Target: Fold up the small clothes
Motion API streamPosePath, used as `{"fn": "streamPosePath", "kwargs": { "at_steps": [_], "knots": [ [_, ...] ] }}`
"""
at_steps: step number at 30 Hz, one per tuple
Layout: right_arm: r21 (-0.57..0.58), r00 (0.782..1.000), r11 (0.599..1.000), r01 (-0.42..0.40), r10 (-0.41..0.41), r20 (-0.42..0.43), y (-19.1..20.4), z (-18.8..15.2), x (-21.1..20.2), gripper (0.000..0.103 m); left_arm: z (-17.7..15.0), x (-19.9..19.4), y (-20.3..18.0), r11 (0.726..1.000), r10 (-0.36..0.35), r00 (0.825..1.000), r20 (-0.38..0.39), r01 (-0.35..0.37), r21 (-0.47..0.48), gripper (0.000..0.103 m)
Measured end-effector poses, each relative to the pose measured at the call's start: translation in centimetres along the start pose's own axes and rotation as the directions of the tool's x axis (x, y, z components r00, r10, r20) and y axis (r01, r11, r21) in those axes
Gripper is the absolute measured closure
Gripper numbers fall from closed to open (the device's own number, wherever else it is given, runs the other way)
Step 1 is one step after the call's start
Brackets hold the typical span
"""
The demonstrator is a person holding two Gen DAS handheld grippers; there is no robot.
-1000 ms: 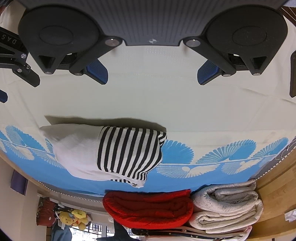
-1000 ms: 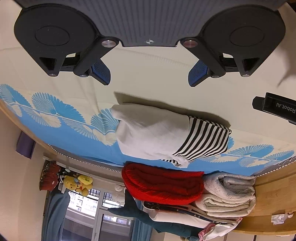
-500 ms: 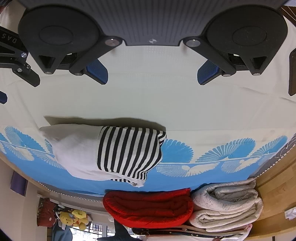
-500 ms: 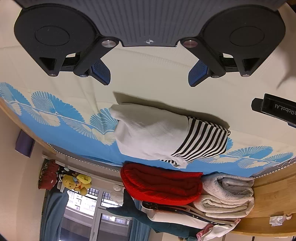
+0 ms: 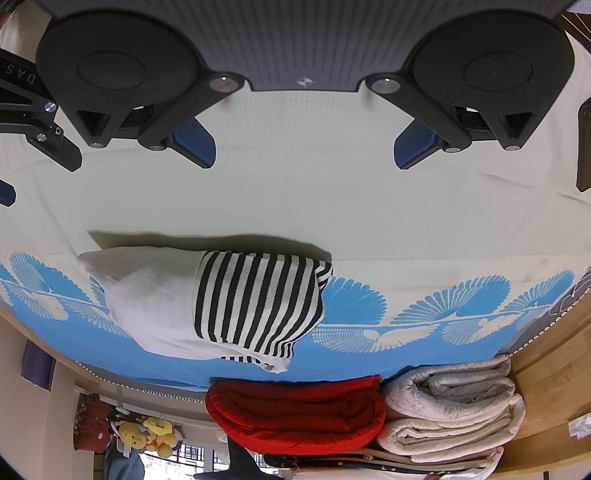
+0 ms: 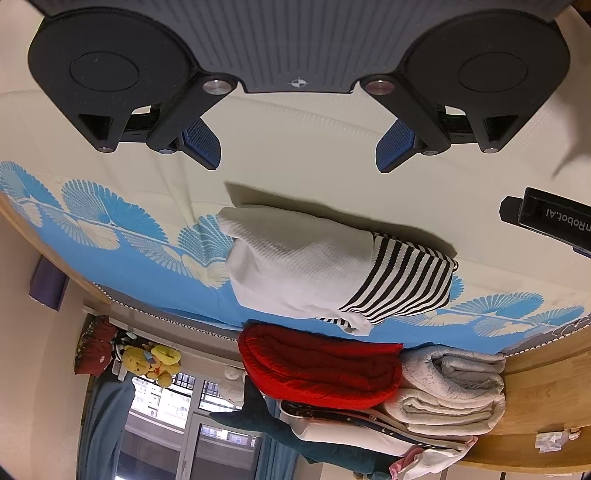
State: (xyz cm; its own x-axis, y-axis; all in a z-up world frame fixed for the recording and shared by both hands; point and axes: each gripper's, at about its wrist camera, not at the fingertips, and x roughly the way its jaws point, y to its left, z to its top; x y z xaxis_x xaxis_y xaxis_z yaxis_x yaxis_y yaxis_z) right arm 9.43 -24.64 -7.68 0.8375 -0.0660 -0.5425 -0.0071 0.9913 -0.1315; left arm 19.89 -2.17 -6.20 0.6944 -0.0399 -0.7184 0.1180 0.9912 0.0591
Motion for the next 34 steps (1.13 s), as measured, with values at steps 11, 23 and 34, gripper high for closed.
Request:
{"fn": "streamPosePath", "kwargs": {
  "at_steps": [11,23,34],
  "knots": [
    [-0.003,1.0,1.0,-0.002,0.002,-0.001,0.06,-0.01,-0.01,0.011,-0.01,0.05,-0.01,1.0,0.001,1.0,0.003,-0.001,0.008,0.0],
    [-0.003,1.0,1.0,-0.004,0.004,0.0,0.08,-0.09,-0.08,0.011,-0.01,0.05,-0.03,1.0,0.0,1.0,0.003,0.0,0.009,0.0],
    [-0.006,1.0,1.0,-0.009,0.009,0.001,-0.08,-0.04,-0.06,0.011,-0.05,0.09,-0.09,1.0,0.0,1.0,0.002,0.0,0.014,0.0]
  ]
}}
